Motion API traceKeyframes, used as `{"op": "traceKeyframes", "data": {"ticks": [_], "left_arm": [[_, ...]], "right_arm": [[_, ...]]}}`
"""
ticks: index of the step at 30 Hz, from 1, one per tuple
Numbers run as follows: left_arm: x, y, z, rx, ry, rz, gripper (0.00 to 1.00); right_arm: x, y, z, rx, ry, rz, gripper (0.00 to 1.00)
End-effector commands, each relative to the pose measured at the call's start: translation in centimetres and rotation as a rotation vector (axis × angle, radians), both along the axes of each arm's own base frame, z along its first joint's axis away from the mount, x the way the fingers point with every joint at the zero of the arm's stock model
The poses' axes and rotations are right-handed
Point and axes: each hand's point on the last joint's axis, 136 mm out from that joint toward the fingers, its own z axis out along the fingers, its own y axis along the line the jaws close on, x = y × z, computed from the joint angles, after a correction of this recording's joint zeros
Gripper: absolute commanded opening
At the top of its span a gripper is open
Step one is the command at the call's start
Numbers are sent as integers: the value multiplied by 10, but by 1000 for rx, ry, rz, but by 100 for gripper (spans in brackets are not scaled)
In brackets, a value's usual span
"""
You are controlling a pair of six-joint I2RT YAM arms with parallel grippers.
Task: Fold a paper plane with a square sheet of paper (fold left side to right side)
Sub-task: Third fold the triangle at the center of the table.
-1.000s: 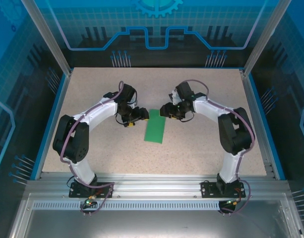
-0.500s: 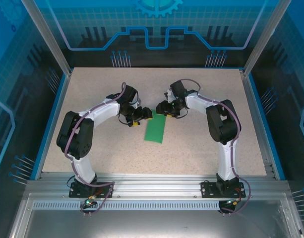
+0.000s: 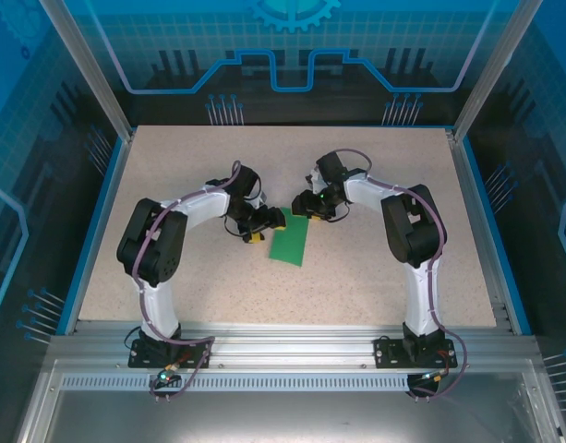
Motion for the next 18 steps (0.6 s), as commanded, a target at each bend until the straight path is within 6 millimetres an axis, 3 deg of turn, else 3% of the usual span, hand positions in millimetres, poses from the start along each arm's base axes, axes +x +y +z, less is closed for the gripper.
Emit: {"op": "traceKeyframes", "data": {"ticks": [1, 10, 18], "left_arm": [[-2, -11, -3, -32, 32, -9, 74], [-3, -29, -7, -62, 43, -17, 66], [-3, -27, -1, -71, 14, 9, 56]], "right_arm": [[-12, -3, -18, -30, 56, 21, 58], [-13, -1, -19, -18, 60, 22, 58], [-14, -1, -18, -14, 57, 25, 58]]}}
